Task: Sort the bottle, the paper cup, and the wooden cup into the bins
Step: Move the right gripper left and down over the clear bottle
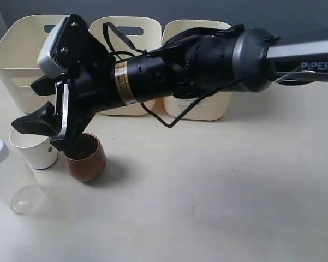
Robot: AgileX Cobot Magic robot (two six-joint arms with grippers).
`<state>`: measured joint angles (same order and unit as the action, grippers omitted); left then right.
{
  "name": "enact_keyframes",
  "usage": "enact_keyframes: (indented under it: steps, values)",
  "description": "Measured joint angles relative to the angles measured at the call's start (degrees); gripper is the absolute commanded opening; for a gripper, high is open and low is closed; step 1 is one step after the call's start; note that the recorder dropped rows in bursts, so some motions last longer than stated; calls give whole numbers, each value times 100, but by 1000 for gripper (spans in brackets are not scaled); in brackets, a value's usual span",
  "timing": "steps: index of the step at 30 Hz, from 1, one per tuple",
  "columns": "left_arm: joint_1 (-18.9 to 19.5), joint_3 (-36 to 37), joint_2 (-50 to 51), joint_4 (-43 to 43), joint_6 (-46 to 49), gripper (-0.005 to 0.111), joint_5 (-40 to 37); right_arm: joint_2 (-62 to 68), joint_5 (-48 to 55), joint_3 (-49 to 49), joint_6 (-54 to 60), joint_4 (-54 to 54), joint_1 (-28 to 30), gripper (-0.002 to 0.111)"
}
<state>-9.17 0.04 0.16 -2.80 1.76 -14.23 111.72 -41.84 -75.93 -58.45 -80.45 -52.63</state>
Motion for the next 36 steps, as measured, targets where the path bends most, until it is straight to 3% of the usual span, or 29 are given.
enact_keyframes:
  steps: [16, 26, 36]
  values:
    - [0, 0, 0, 0, 0, 0, 0, 1092, -1031, -293, 1044, 852, -3, 68]
    - [0, 0, 0, 0, 0, 0, 0, 1390, -1129, -703, 1199, 1182, -55, 75]
    - [0, 0, 0, 0, 0, 0, 0, 1678, -1072, -993, 1214, 1218, -489, 75]
